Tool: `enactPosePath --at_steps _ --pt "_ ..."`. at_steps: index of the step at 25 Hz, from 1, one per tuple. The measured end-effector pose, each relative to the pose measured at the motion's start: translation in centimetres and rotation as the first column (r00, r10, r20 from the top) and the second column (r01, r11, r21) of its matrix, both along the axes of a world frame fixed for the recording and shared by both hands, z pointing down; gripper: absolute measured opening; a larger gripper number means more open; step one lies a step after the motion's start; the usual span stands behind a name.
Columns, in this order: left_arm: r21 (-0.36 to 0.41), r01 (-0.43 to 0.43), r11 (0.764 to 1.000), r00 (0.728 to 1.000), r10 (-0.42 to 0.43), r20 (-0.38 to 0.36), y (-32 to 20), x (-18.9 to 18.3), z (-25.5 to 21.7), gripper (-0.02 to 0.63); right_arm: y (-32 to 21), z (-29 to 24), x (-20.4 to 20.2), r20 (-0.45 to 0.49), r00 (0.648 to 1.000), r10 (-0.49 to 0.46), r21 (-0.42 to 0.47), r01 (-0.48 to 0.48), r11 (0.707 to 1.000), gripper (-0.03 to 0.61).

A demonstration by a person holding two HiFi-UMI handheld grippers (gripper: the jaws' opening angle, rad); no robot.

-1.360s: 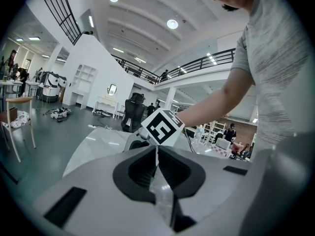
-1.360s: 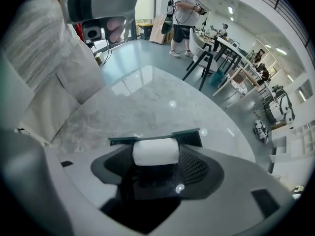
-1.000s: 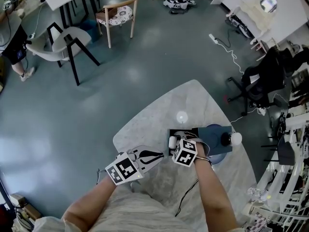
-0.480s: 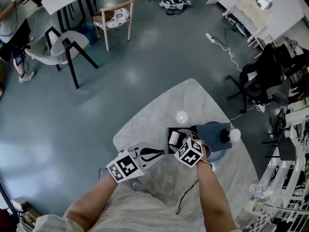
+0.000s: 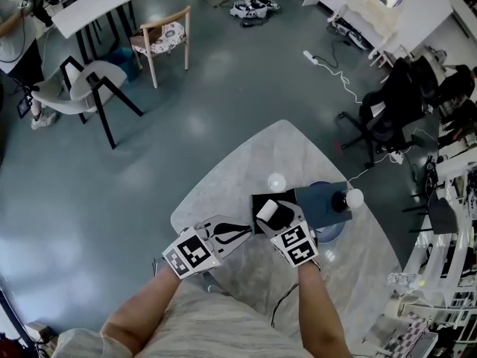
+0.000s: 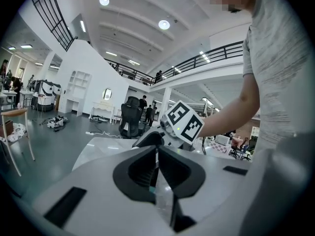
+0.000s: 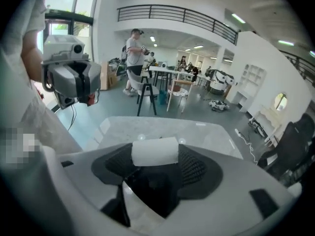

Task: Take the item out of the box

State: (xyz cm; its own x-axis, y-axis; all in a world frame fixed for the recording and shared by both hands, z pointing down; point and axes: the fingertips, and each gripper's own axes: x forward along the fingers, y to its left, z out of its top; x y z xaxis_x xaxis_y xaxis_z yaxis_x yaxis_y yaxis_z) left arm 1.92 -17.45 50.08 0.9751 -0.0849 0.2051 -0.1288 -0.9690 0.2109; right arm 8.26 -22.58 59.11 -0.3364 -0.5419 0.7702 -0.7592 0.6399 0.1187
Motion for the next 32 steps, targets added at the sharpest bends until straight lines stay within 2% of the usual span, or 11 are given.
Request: enactPosePath --at_steps 5,10,18,23,32 --pt "0.008 -0.008 1.000 1.000 0.008 0.008 0.2 0.2 -0.7 0.026 0.6 -3.4 0.1 0.177 0.973 0.148 0.075 -0.163 0.984 0.302" --pt "0.021 -0.011 1.000 1.000 0.011 -0.003 0.2 0.4 -1.8 0.026 1.4 -6.9 -0.1 0.303 0.933 0.196 0.138 -0.246 0.959 0.302" --pt "0.052 -0.003 0.999 0.999 0.006 -0.041 -0.1 0.8 -3.5 0.026 3.2 -12.4 -0.4 0.478 0.858 0.186 0.230 -0.327 0.917 0.302" --pt "0.080 -0.020 0.997 0.998 0.024 -0.052 0.1 1.5 -4.9 0.026 4.4 -15.3 -0.3 0.554 0.818 0.154 0.277 -0.355 0.893 0.302" --pt "0.101 -0.026 0.994 0.998 0.032 -0.059 0.2 2.2 -6.4 0.026 6.6 -18.6 -0.2 0.589 0.801 0.107 0.352 -0.373 0.858 0.302"
